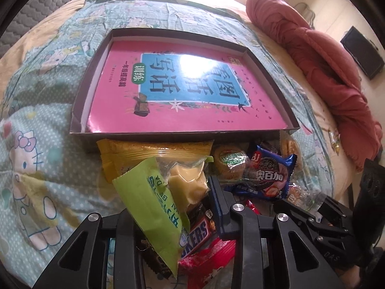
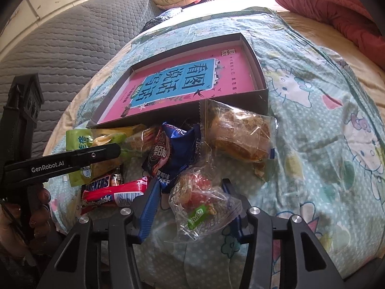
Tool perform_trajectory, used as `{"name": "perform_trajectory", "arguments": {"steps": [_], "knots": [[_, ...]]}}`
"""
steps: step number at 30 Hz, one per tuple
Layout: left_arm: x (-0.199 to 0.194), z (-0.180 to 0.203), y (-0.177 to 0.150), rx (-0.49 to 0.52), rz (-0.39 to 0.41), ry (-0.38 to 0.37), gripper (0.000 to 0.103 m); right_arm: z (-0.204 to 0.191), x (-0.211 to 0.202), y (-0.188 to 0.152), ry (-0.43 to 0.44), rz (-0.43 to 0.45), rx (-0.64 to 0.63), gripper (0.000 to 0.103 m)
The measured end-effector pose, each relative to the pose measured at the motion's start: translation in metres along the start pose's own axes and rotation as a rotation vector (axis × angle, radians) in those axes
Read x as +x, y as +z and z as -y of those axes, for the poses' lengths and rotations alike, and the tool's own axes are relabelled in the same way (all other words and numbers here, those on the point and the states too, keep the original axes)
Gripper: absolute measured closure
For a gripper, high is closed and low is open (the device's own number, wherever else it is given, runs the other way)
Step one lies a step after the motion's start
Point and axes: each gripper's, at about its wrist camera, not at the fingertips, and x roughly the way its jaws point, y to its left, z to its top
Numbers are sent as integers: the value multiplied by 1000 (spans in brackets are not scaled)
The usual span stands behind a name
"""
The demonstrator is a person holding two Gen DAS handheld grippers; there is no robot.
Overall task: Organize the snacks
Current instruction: 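Carry the clear bag with the right tool while the left carries the green bag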
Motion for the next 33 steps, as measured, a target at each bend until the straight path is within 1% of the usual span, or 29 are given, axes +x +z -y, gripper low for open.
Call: {"name": "perform_trajectory", "arguments": {"steps": [7,11,18,21,22,27,33], "knots": [[-21,-1,-2,2,44,-16,68,0,-10,-2,7,10,-5,58],[-32,0,-2,11,58,-3,68,4,-14,-3,23,11,20,60],[-42,5,-6,13,59,-12,68,14,-5,-7,57,-56,68,60],[-43,9,-8,33,59,-15,68,14,-8,-8,60,-49,77,60],[-43,9,-8,36,61,-18,68,13,-10,-9,55,-44,75,62],[-44,11,-9,34,70,-36,68,15,-22,-12,64,-26,73,63],[-58,9,-8,27,103,-58,68,16,-47,-6,60,41,82,63]]}}
